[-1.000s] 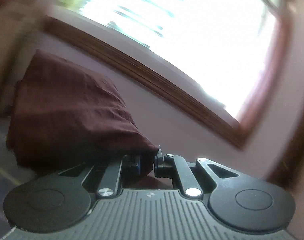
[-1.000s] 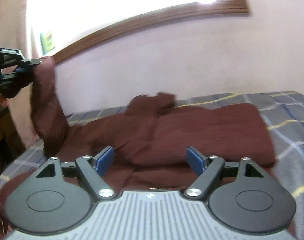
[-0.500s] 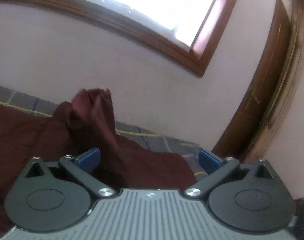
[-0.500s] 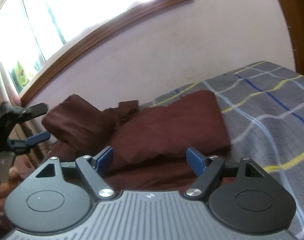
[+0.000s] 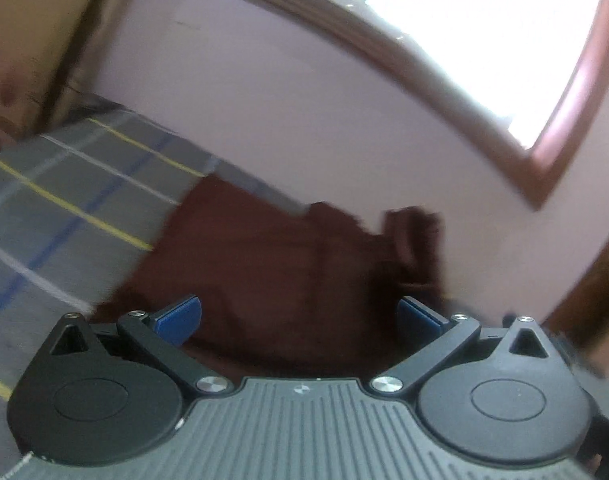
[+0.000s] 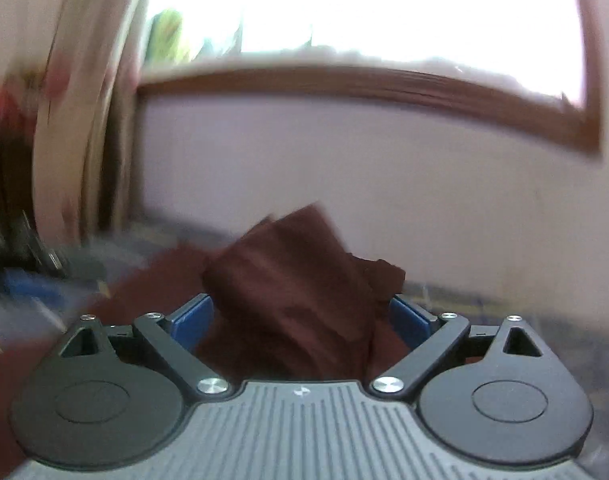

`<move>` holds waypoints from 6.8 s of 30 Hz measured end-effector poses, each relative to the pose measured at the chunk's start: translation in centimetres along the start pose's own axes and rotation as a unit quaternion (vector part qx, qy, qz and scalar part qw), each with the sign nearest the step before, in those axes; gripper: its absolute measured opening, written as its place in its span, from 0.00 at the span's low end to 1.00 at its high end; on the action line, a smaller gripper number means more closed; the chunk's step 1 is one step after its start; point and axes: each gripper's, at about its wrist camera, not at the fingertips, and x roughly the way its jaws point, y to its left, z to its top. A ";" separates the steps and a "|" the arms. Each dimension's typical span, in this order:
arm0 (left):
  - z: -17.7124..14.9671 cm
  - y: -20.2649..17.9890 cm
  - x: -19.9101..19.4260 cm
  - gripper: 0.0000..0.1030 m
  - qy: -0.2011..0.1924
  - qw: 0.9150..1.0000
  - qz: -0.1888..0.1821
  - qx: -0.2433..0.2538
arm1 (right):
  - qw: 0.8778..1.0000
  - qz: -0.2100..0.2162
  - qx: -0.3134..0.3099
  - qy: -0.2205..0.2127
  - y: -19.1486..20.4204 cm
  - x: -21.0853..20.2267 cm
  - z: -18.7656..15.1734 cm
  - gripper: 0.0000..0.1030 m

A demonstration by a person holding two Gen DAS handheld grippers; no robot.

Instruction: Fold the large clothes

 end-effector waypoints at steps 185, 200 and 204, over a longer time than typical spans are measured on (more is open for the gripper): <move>-10.2 11.0 -7.9 0.68 0.147 0.977 -0.066 0.141 | 0.928 -0.032 0.354 0.111 -14.2 -20.2 -23.3 0.24; -9.8 9.7 -8.9 0.50 0.109 0.982 -0.055 0.147 | 0.895 0.014 0.437 0.087 -15.6 -21.3 -23.7 0.15; -10.2 10.4 -8.1 0.78 0.130 0.981 -0.065 0.131 | 0.895 0.024 0.434 0.096 -15.6 -20.8 -23.9 0.16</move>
